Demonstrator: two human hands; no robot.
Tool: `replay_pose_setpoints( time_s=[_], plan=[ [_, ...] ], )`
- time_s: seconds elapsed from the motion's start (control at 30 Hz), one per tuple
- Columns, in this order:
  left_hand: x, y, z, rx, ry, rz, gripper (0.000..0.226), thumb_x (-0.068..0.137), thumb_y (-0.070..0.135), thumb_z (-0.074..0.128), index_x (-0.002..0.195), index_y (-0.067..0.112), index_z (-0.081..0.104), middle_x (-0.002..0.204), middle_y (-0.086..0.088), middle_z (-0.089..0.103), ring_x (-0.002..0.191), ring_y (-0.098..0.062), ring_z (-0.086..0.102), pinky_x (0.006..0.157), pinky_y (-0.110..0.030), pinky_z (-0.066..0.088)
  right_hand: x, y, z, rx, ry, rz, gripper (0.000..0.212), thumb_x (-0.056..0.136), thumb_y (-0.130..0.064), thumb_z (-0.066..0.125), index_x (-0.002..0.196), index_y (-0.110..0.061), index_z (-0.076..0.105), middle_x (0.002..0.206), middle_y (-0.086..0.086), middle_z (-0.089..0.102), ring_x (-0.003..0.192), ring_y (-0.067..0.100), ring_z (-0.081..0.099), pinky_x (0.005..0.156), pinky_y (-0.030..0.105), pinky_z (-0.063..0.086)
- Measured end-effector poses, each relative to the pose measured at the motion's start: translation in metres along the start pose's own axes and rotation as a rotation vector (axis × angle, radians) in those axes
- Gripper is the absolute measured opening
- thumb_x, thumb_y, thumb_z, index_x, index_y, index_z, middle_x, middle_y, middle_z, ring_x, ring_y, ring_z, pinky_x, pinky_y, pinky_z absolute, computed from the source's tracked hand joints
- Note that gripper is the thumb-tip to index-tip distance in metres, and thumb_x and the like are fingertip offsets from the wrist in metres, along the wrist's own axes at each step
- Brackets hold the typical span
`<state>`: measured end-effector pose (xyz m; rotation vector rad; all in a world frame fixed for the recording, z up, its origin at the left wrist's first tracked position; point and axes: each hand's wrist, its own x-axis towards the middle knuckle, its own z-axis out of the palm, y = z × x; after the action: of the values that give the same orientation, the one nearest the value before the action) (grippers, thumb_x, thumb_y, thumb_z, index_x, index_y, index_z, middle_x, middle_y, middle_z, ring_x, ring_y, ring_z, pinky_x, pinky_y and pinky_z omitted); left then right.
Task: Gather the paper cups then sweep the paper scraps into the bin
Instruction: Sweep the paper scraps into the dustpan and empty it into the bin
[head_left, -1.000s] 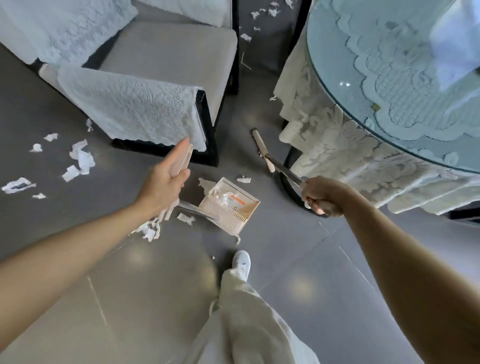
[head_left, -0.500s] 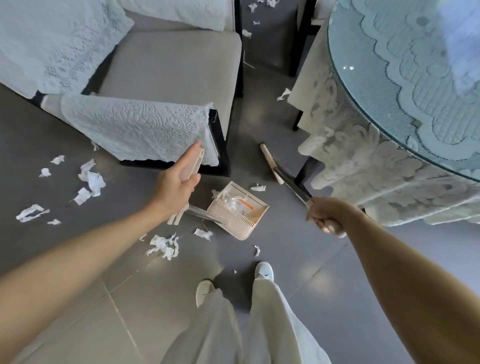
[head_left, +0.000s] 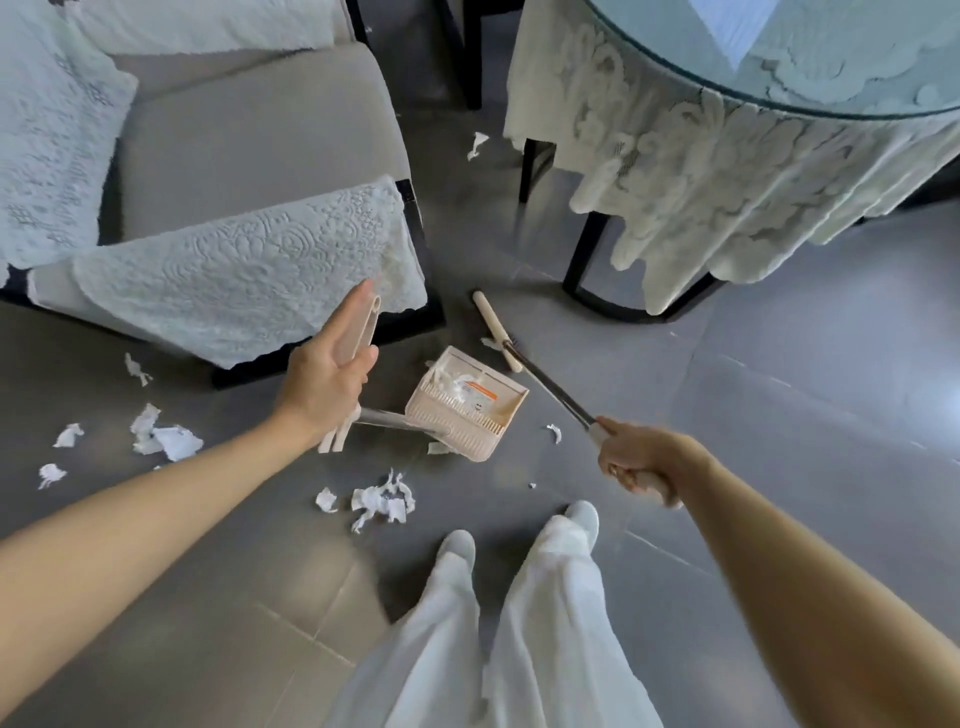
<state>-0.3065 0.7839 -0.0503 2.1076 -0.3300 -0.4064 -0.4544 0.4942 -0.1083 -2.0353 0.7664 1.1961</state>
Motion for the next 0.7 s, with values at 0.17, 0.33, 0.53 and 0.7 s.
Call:
replay_pose_setpoints(
  time_s=[0.17,0.33,0.53,0.7],
  plan=[
    [-0.056,-0.031,-0.041,-0.029,-0.012,-0.039,0.08,0.096,0.002,0.051,0.116,0.078,0.035,0.126,0.054,0.034,0.072,-0.02,0.055,0.046,-0.008,0.039,-0.036,0.004,0.081,0.13,0.001,-0.018,0.049,0.076,-0.001,0.046,0.122,-0.014,0.052,0.06,0.006,0.055,0.05,0.021,0.05,0.047,0.026,0.038],
    [-0.126,-0.065,-0.068,-0.015,-0.012,-0.066,0.081,0.095,0.001,0.052,0.114,0.078,0.038,0.124,0.053,0.039,0.055,0.002,0.049,0.044,-0.009,0.039,-0.067,0.003,0.14,0.197,-0.026,0.018,0.04,0.083,-0.002,0.035,0.115,-0.012,0.056,0.059,0.005,0.045,0.04,0.016,0.038,0.039,0.02,0.031],
    [-0.198,-0.106,-0.092,-0.028,0.079,-0.171,0.074,0.095,0.003,0.052,0.124,0.07,0.04,0.109,0.028,0.062,0.045,-0.002,0.043,0.035,-0.016,0.037,-0.105,0.021,0.183,0.298,-0.092,0.083,0.054,0.082,0.004,0.042,0.119,-0.035,0.052,0.056,0.005,0.043,0.035,0.015,0.034,0.042,0.018,0.029],
    [-0.232,-0.115,-0.109,-0.032,0.065,-0.188,0.078,0.095,0.002,0.051,0.119,0.075,0.039,0.078,0.045,0.056,0.045,-0.001,0.042,0.034,-0.016,0.036,-0.131,0.042,0.215,0.261,0.075,0.083,0.073,0.08,0.004,0.044,0.141,-0.035,0.04,0.052,0.009,0.051,0.036,0.018,0.041,0.047,0.023,0.039]
  ],
)
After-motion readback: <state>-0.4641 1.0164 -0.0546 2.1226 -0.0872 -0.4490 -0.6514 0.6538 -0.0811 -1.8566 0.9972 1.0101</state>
